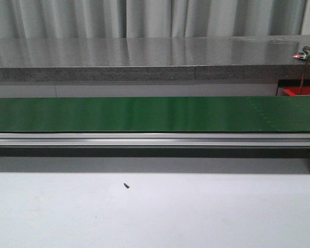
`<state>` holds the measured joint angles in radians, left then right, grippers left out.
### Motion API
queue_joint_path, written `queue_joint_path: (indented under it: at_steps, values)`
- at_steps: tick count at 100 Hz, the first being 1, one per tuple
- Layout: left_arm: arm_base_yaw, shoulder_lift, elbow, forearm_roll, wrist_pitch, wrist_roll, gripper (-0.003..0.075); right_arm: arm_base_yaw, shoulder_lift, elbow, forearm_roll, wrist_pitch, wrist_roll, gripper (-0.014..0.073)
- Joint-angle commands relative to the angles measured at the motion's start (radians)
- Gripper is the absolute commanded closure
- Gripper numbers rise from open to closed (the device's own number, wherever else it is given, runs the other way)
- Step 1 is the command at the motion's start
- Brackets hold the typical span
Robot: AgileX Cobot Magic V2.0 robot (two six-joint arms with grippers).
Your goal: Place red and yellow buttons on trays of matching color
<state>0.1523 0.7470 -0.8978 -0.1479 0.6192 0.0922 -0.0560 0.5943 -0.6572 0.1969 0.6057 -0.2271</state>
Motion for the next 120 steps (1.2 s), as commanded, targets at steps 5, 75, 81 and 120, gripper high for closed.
queue_joint_path:
  at_steps: [5, 75, 81, 120]
  values:
    - [0.017, 0.032, -0.061, 0.029, -0.060, -0.008, 0.0740, 0.002, 0.000, -0.025, 0.015, -0.073, -0.008, 0.0660]
    - [0.213, 0.413, -0.204, -0.013, -0.023, -0.069, 0.0245, 0.002, 0.000, -0.025, 0.015, -0.073, -0.008, 0.0660]
    - [0.213, 0.444, -0.223, -0.013, -0.011, -0.077, 0.0155, 0.002, 0.000, -0.025, 0.015, -0.073, -0.008, 0.0660]
    - [0.276, 0.709, -0.388, -0.002, 0.100, -0.227, 0.0153, 0.002, 0.000, -0.025, 0.015, -0.073, -0.008, 0.0660]
